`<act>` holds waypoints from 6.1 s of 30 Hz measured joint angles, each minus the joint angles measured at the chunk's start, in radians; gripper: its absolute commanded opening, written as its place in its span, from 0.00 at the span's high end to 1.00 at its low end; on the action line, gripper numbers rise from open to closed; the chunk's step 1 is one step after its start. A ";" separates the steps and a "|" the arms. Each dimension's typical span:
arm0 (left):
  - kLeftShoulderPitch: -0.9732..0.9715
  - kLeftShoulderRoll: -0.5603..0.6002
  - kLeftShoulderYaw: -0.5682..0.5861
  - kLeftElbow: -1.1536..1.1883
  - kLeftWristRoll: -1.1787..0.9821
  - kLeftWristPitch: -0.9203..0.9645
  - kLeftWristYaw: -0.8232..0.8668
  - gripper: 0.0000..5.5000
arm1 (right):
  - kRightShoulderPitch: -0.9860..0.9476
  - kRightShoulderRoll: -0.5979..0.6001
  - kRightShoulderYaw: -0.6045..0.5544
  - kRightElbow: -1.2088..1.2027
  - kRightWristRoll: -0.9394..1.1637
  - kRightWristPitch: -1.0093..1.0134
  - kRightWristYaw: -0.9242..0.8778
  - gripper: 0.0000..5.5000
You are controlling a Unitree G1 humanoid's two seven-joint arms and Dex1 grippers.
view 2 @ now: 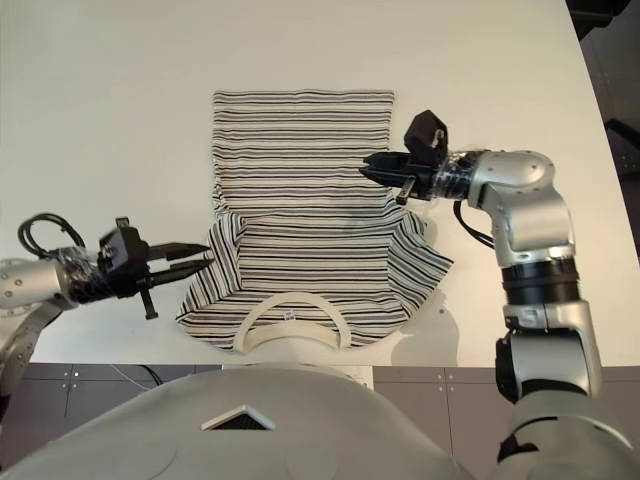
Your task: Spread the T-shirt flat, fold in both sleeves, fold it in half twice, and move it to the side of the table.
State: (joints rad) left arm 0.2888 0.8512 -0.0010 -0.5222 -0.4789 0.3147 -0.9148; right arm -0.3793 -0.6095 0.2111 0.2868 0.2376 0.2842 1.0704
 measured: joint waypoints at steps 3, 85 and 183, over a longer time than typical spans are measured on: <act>-0.157 -0.072 -0.065 0.080 0.087 0.001 0.068 0.85 | -0.118 0.074 0.066 0.248 -0.091 -0.122 0.030 0.87; 0.099 -0.172 -0.277 0.304 0.700 -0.512 0.405 0.85 | 0.872 0.154 -0.391 -0.795 0.205 0.119 -0.408 0.98; 0.150 0.070 -0.187 0.467 0.865 -1.108 0.470 0.98 | 0.733 -0.398 -0.010 -0.180 -0.373 -1.124 -0.381 0.97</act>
State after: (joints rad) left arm 0.4384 0.9208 -0.1878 -0.0552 0.3857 -0.7928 -0.4451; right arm 0.3539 -1.0073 0.2009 0.1068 -0.1355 -0.8402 0.6894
